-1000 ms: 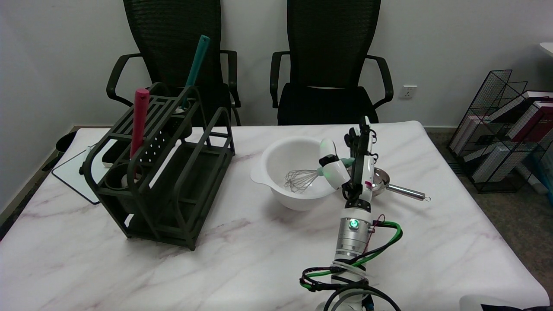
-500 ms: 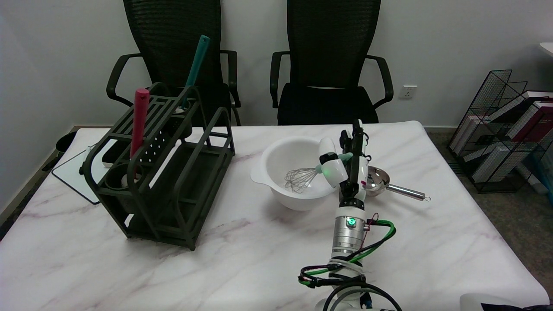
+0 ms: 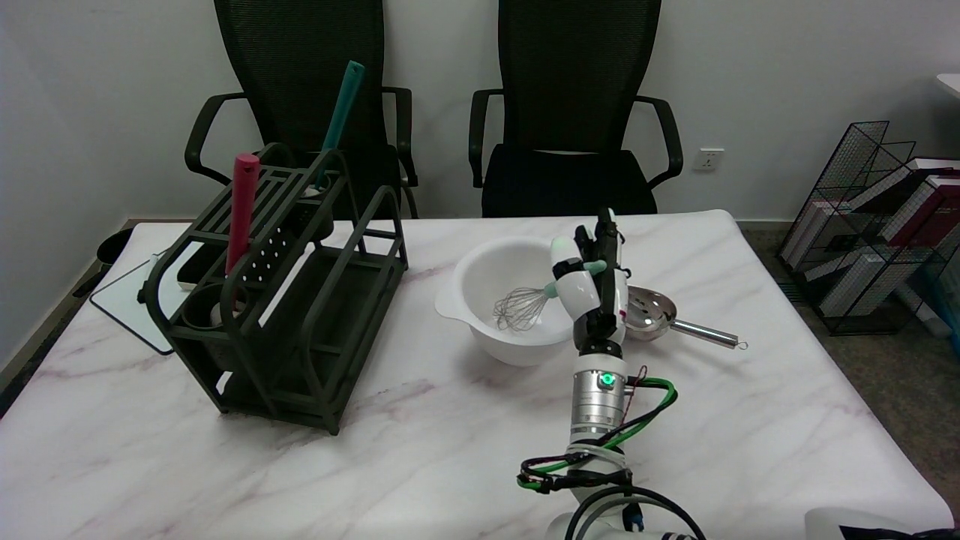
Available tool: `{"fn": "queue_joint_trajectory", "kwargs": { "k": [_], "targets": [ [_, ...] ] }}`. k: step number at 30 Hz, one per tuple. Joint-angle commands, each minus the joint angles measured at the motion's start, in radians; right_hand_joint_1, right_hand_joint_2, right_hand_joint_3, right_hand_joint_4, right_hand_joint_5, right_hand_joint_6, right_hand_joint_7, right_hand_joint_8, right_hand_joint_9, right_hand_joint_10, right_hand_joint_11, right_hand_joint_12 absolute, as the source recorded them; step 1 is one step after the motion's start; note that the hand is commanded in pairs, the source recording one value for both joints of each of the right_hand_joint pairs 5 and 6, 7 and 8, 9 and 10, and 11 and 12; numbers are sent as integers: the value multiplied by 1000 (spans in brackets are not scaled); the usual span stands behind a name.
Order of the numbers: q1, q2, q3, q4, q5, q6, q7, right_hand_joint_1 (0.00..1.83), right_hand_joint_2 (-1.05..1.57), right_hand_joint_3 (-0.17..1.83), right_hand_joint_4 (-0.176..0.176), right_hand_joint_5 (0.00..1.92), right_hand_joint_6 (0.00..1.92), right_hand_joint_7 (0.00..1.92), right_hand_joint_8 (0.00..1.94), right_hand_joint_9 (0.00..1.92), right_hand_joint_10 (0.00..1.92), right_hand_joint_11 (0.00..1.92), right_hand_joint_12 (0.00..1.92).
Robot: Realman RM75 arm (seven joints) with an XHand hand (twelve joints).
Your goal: Pick up the whisk.
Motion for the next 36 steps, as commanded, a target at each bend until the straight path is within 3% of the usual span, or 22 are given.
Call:
{"fn": "queue_joint_trajectory", "kwargs": {
  "k": [1,6,8,10,11,13,16,20,26,32,36],
  "targets": [
    [-22,30,-3,-81,23,-50,98,652,953,798,0,0,0,0,0,171,171,136,136],
    [-34,43,0,-106,23,-46,98,649,986,805,0,0,0,91,91,313,313,270,270],
    [-35,49,0,-111,23,-44,98,645,1010,804,0,13,13,392,392,523,523,360,360],
    [-37,52,0,-113,23,-43,98,630,1047,800,0,771,771,851,851,767,767,425,425],
    [-37,56,0,-113,23,-42,98,631,1062,801,0,1001,1001,996,996,849,849,453,453],
    [-37,59,0,-115,23,-42,98,624,1081,806,0,1245,1245,1293,1293,983,983,498,498],
    [-38,65,0,-124,20,-40,98,617,1088,813,0,1348,1348,1466,1466,1090,1090,555,555],
    [-38,74,-3,-129,20,-39,98,616,1106,819,0,1407,1407,1591,1591,1234,1234,668,668],
    [-39,79,-3,-129,15,-39,98,618,1124,831,0,1450,1450,1633,1633,1326,1326,863,863],
    [-41,83,-9,-134,11,-43,101,618,1107,859,0,1448,1448,1540,1540,1264,1264,873,873],
    [-39,83,-17,-134,6,-47,101,618,1047,906,0,1286,1286,1349,1349,1095,1095,744,744]
  ]
}}
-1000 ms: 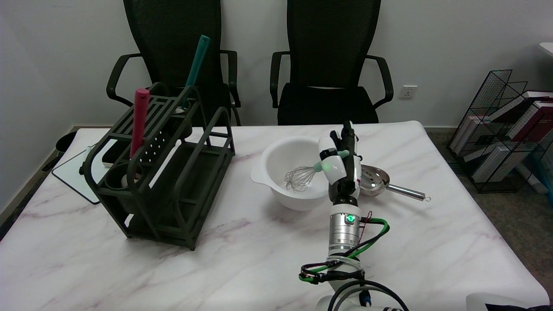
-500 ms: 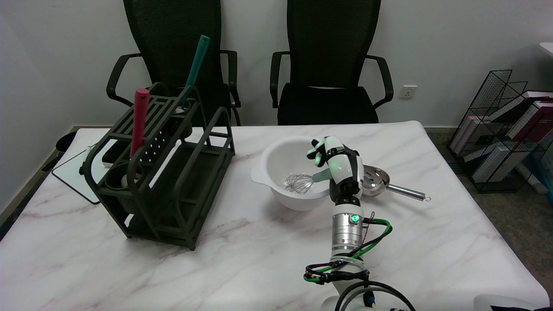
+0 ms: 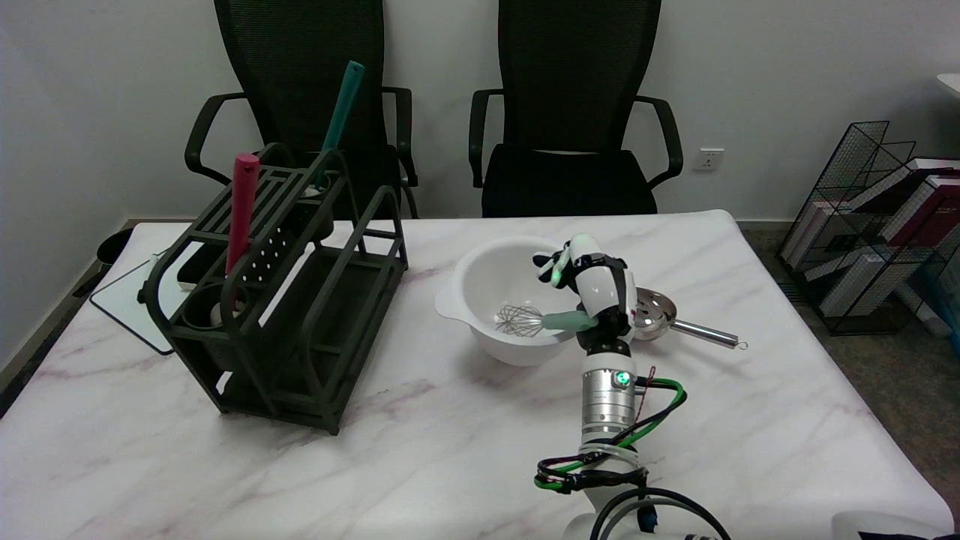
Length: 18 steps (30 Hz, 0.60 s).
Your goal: Pick up the whisk.
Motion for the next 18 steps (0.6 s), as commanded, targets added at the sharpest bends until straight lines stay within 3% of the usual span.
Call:
{"fn": "queue_joint_trajectory", "kwargs": {
  "k": [1,4,9,14,18],
  "targets": [
    [-4,14,-15,-16,-13,-9,7,623,1031,917,0,1237,1237,1284,1284,1044,1044,697,697],
    [-5,14,-19,-16,-14,-8,7,630,986,948,0,1056,1056,1052,1052,918,918,636,636],
    [-5,14,-24,-16,-15,-5,7,633,954,968,0,258,258,716,716,614,614,534,534],
    [-5,12,-27,-18,-15,-2,7,632,940,978,0,12,12,629,629,583,583,555,555],
    [-7,12,-27,-18,-29,-2,7,632,929,984,0,0,0,484,484,527,527,570,570]
  ]
}}
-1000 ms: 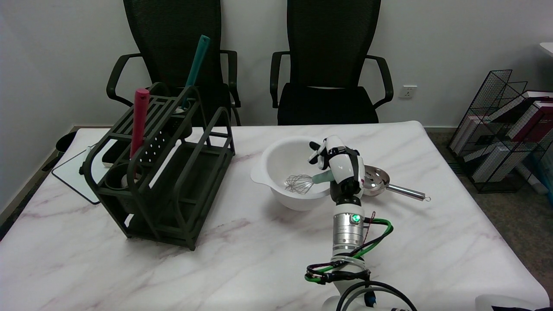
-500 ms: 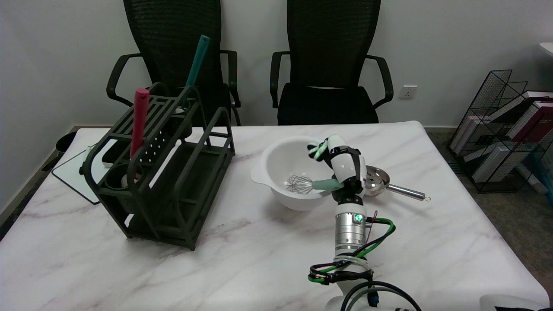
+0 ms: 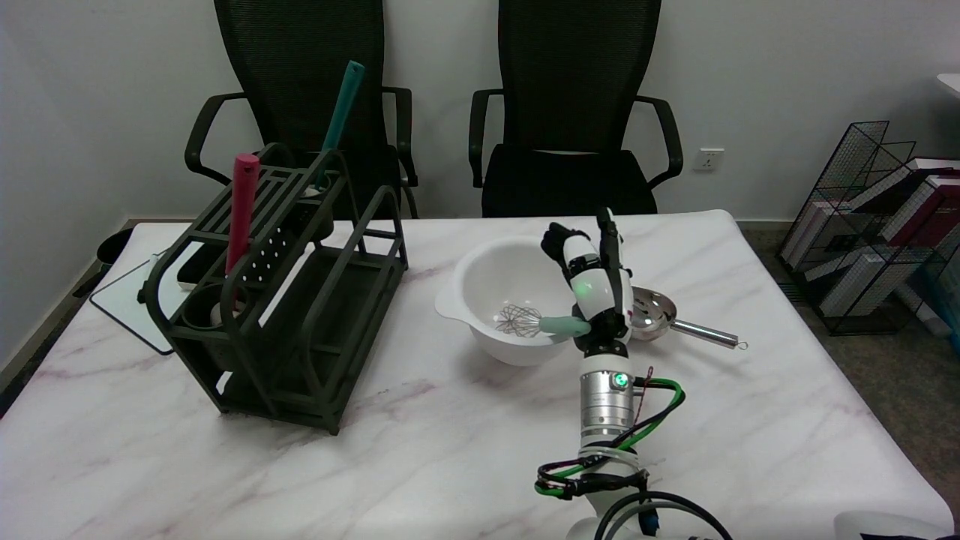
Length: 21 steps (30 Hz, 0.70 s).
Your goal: Pick up the whisk.
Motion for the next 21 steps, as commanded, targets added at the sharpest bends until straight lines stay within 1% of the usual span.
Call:
{"fn": "queue_joint_trajectory", "kwargs": {
  "k": [1,3,8,16,21],
  "targets": [
    [-4,2,-10,-5,-18,4,2,632,924,987,0,0,0,452,452,509,509,572,572],
    [-8,2,-8,-5,-18,7,2,632,915,991,0,0,0,412,412,480,480,575,575],
    [-17,17,1,-18,-18,52,-6,631,906,994,0,0,0,383,383,460,460,576,576],
    [-39,78,4,-104,-18,92,-11,629,902,993,0,0,0,362,362,445,445,583,583],
    [-57,130,4,-166,-18,132,-12,632,891,991,0,0,0,357,357,437,437,585,585]
  ]
}}
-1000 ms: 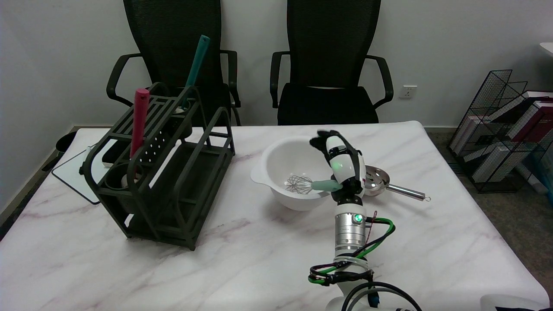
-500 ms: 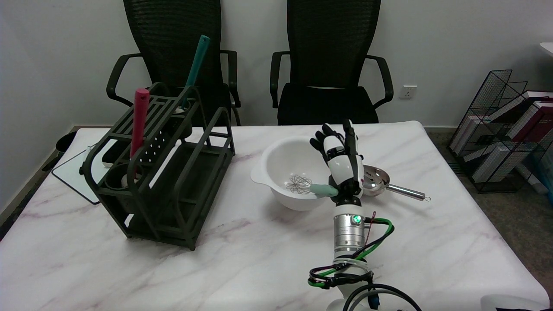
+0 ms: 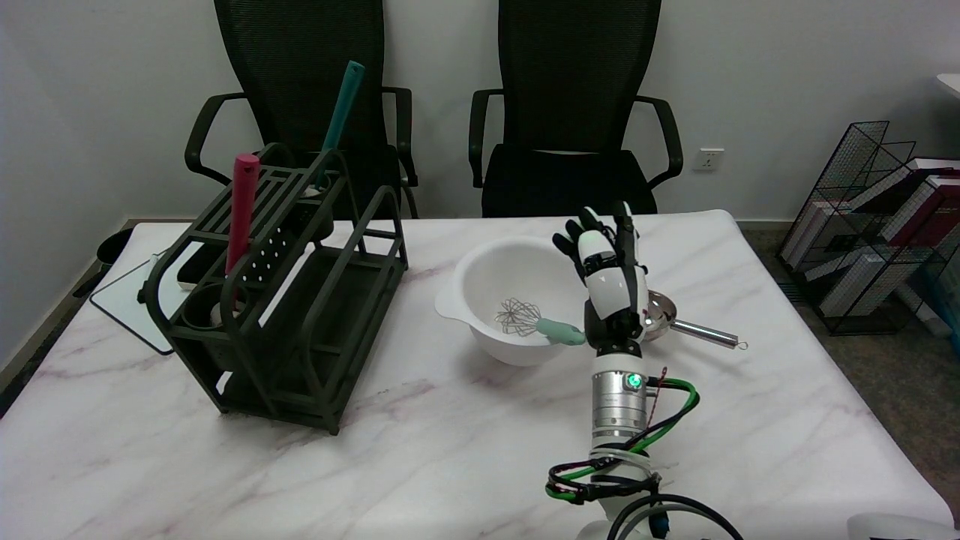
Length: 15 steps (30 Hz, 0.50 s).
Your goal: Pick up the whisk.
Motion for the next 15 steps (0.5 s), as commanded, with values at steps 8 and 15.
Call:
{"fn": "queue_joint_trajectory", "kwargs": {
  "k": [8,15],
  "targets": [
    [-54,163,6,-193,-15,141,-9,639,867,991,0,0,0,364,364,436,436,588,588],
    [-98,178,31,-198,-10,223,-9,642,867,975,0,0,0,368,368,439,439,594,594]
  ]
}}
